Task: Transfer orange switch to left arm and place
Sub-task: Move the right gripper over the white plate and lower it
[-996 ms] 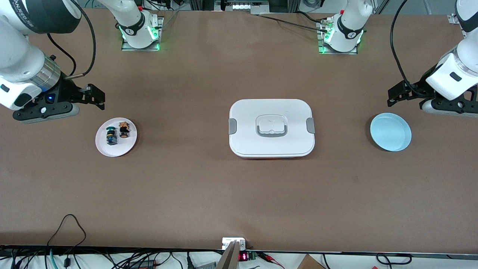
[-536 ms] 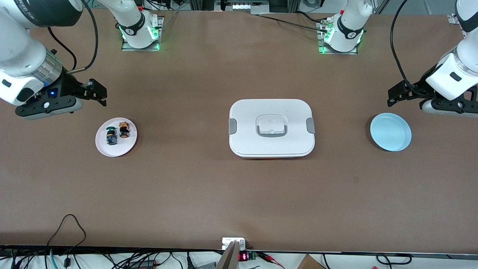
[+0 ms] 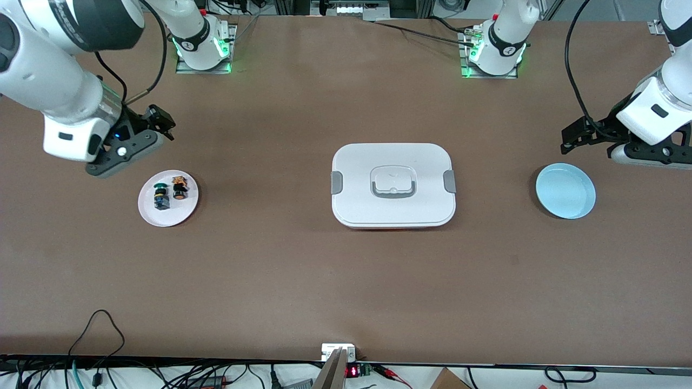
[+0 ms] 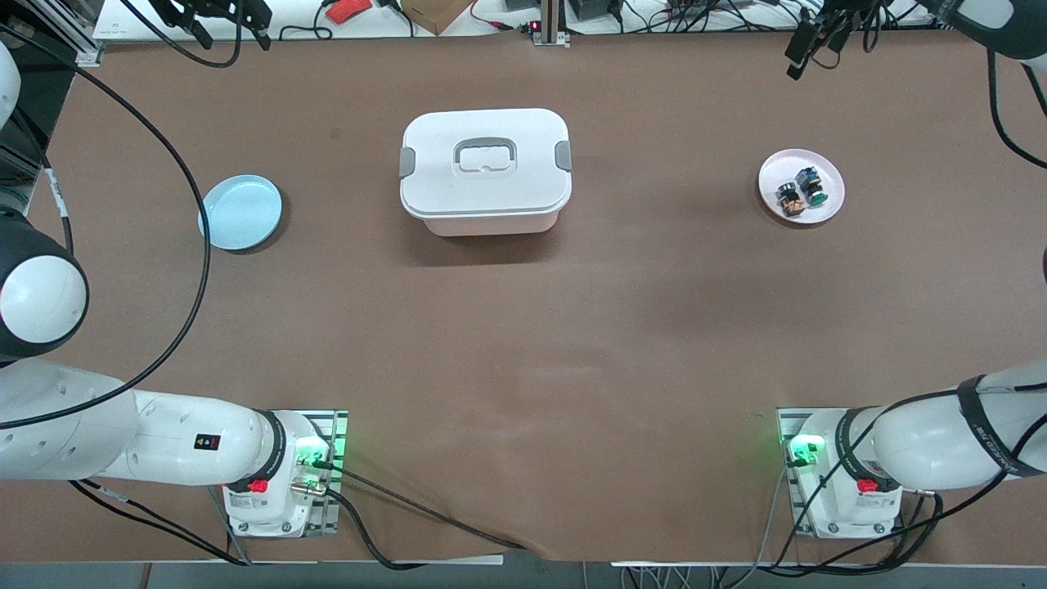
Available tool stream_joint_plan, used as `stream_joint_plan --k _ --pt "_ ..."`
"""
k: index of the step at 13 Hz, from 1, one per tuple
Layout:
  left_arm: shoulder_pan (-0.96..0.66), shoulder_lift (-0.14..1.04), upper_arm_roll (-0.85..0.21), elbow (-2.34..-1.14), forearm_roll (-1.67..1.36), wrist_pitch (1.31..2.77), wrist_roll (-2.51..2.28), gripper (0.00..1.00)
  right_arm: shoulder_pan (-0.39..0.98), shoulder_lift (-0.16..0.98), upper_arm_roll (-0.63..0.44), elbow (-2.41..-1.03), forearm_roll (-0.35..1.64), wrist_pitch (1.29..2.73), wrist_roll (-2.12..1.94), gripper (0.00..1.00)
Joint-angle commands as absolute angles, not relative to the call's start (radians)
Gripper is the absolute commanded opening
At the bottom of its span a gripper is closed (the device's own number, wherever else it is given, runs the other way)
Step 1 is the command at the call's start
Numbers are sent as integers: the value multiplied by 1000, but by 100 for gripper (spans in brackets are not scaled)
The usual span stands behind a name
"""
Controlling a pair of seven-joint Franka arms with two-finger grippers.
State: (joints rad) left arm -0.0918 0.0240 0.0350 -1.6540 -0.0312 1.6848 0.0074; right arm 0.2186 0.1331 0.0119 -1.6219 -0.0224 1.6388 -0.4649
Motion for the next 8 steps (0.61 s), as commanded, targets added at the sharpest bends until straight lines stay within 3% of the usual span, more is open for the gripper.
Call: stream_joint_plan --k 1,5,8 --pt "-94 21 31 -1655 -6 1680 -2 100 203 132 9 -1702 -2 1709 -619 100" --pt "-94 21 31 -1655 -6 1680 -2 100 150 132 23 -1886 -15 1940 -967 100" --pt "-94 21 31 -1655 -6 1680 -3 100 117 143 34 -1989 -14 2025 -1127 100"
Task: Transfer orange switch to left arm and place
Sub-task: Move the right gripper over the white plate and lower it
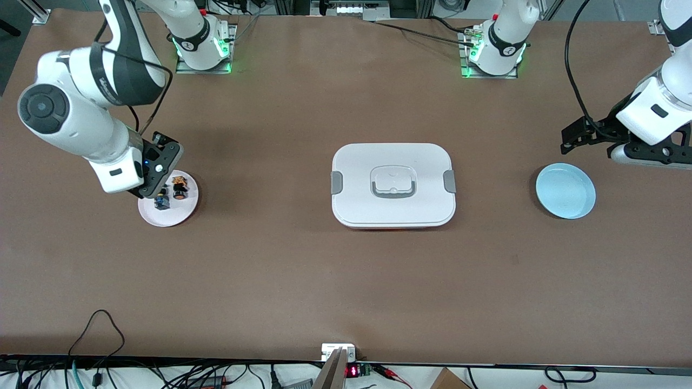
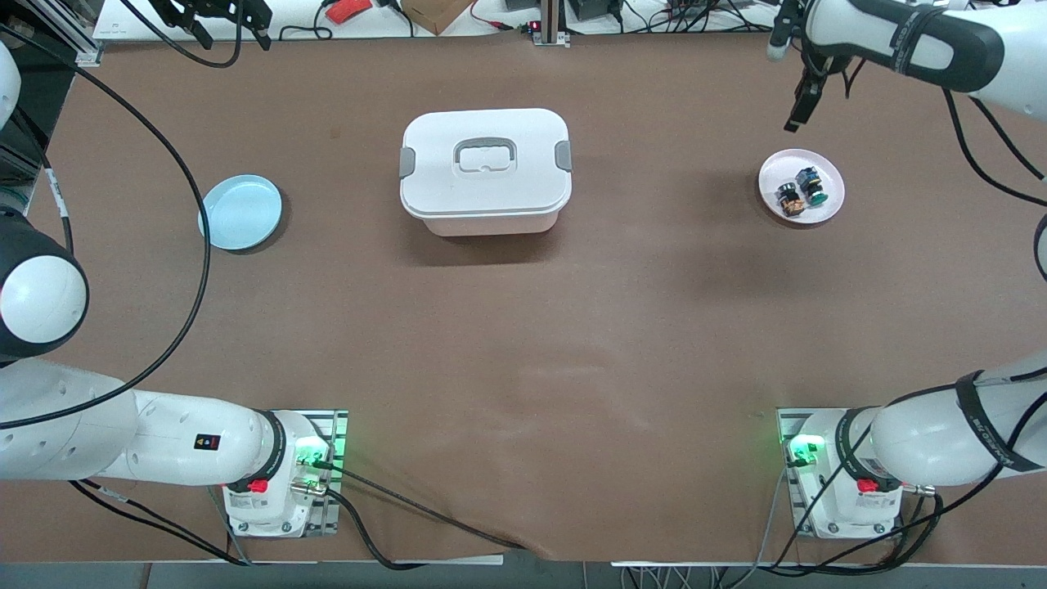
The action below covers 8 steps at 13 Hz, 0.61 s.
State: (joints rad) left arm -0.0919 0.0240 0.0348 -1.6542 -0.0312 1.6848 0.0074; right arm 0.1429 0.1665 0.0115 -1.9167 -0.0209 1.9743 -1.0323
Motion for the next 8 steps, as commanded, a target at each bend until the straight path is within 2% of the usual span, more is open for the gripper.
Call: stream_joint_plan --k 1,5,8 --pt "-94 21 31 -1655 -6 1680 -3 100 107 143 40 -2029 -15 2063 -1209 100" --pt "-94 21 31 -1655 -6 1680 -3 100 48 161 41 -2196 -14 2311 -1613 100" --pt "-94 21 31 -1655 -6 1680 -3 100 8 227 41 -2206 -15 2382 -1748 100"
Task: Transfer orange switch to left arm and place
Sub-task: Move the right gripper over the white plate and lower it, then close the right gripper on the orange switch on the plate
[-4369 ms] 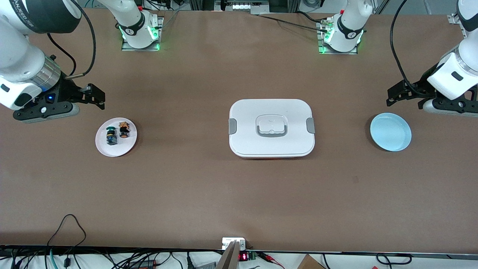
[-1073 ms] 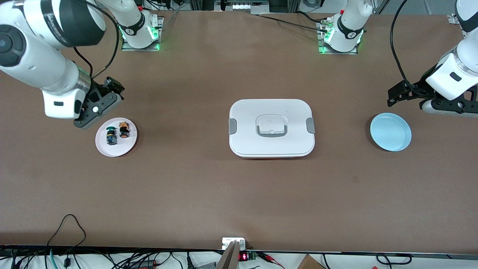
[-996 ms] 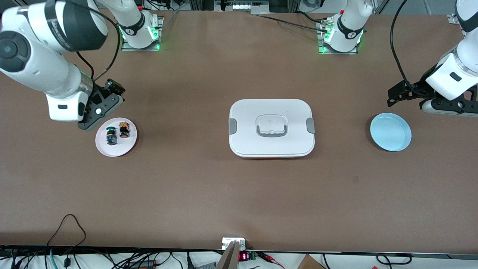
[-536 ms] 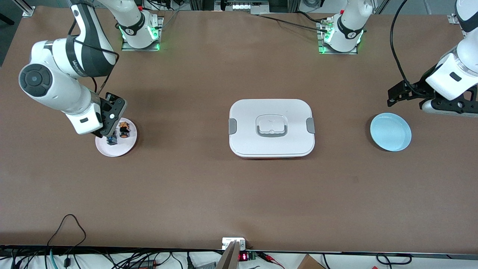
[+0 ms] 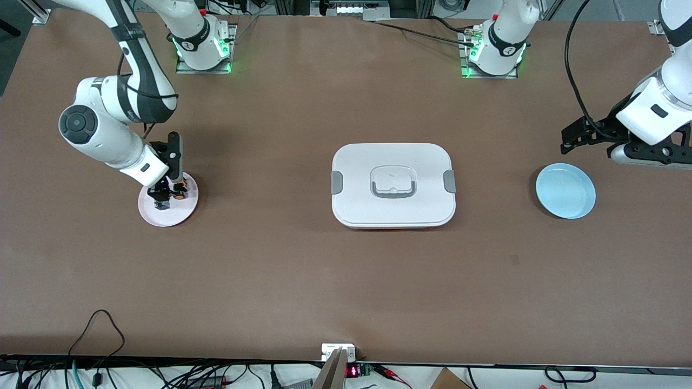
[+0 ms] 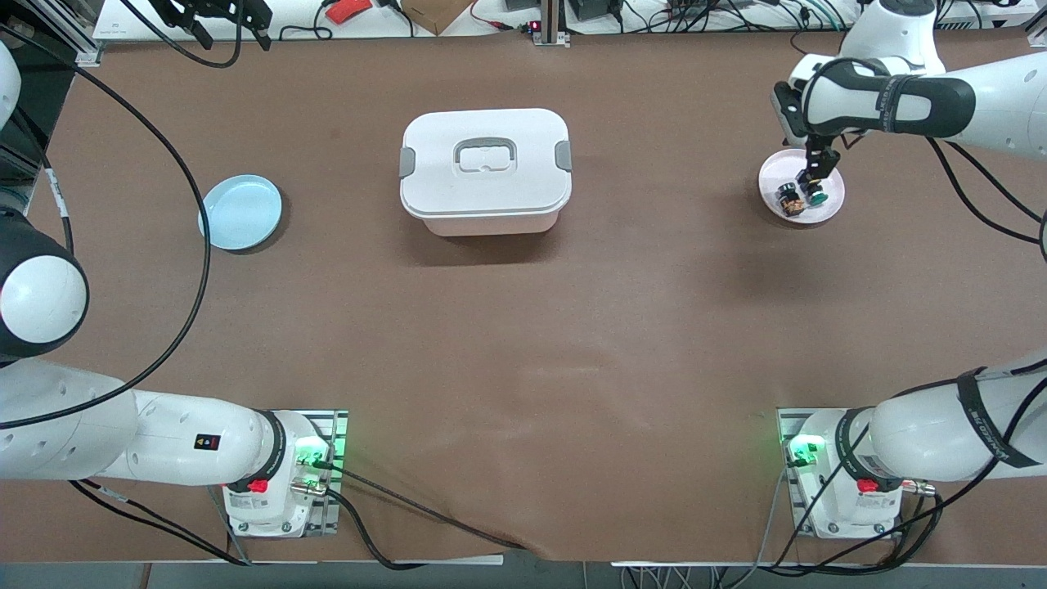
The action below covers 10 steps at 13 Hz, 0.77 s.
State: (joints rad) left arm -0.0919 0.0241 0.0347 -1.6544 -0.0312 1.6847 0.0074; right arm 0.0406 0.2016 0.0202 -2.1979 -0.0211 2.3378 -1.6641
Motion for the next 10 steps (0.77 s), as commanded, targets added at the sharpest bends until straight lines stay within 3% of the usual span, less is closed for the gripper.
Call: stream_joint_plan --k 1,10 --pt "-94 21 31 -1655 -6 1680 -3 100 8 247 41 -2207 -15 2407 -1778 100" --pt "-94 21 31 -1655 -6 1680 -3 100 -40 308 54 -2273 -12 2563 -1864 100"
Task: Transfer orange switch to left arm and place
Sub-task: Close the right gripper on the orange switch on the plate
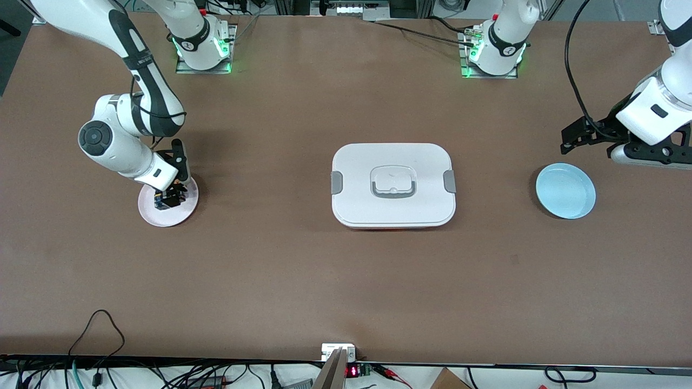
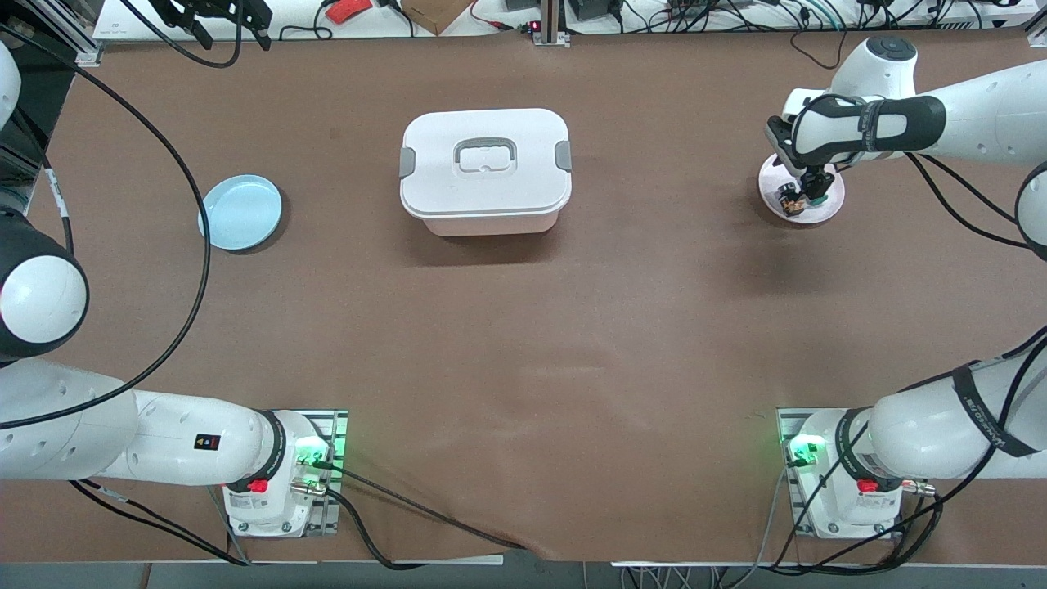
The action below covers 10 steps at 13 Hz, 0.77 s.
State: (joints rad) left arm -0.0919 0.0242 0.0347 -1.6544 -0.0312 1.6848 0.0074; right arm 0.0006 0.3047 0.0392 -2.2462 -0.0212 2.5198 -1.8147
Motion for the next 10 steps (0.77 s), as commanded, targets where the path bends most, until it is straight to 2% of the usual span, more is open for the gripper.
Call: stream_joint_plan --k 1,10 --pt "-94 21 31 -1655 -6 1680 -3 100 -54 322 54 -2273 -8 2572 -1858 100" --pt "-94 21 31 -1655 -6 1680 -3 100 -61 345 55 -2293 -5 2597 -1772 100"
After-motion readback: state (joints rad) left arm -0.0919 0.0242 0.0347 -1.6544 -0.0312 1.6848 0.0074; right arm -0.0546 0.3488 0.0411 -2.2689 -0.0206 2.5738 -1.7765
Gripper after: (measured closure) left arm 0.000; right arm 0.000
